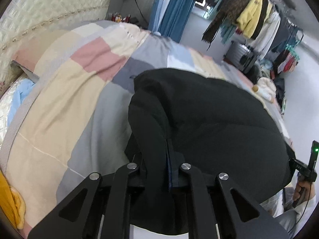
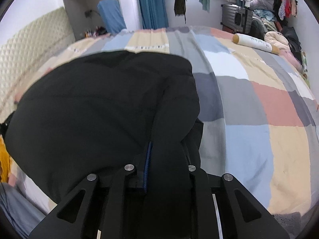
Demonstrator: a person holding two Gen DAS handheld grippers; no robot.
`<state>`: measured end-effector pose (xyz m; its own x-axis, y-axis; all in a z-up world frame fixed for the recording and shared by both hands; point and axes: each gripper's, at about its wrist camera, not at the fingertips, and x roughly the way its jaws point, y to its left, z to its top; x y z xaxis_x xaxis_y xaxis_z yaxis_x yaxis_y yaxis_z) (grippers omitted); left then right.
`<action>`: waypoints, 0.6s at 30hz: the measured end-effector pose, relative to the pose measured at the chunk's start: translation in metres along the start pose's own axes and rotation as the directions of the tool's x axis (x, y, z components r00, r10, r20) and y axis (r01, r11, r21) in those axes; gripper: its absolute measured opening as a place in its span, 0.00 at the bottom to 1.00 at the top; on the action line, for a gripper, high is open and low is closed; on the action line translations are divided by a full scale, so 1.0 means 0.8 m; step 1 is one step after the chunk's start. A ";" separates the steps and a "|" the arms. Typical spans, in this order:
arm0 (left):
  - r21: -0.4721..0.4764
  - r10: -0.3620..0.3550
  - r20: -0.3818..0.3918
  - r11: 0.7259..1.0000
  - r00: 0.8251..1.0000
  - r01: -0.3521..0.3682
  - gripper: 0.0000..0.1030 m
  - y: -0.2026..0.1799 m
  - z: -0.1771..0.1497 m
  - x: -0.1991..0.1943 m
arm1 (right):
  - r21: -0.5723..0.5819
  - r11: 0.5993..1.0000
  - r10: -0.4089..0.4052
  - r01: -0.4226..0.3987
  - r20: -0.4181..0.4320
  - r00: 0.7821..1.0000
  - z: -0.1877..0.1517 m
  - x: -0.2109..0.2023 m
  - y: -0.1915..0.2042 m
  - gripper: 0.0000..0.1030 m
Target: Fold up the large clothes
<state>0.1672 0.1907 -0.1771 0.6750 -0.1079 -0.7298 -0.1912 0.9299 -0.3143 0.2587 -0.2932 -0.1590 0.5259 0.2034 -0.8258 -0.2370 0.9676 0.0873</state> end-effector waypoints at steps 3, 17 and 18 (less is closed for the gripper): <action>-0.006 0.028 -0.054 1.000 0.998 -0.029 0.17 0.000 -0.006 0.014 | -0.001 1.000 0.012 -0.012 -0.056 0.998 -0.007 0.014 0.001 0.23; -0.017 0.063 -0.001 0.998 0.998 -0.063 0.81 -0.006 -0.006 -0.033 | 0.195 0.974 0.113 -0.119 0.038 0.993 -0.012 -0.038 -0.023 0.45; -0.014 0.063 0.015 0.998 0.998 -0.063 0.81 -0.009 -0.005 -0.044 | 0.201 0.972 0.110 -0.121 0.067 0.992 -0.013 -0.051 -0.022 0.55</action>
<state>0.1420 0.1864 -0.1518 0.6721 -0.0438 -0.7392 -0.2436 0.9296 -0.2765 0.2329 -0.3198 -0.1322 0.5502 0.3182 -0.7720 -0.1300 0.9459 0.2972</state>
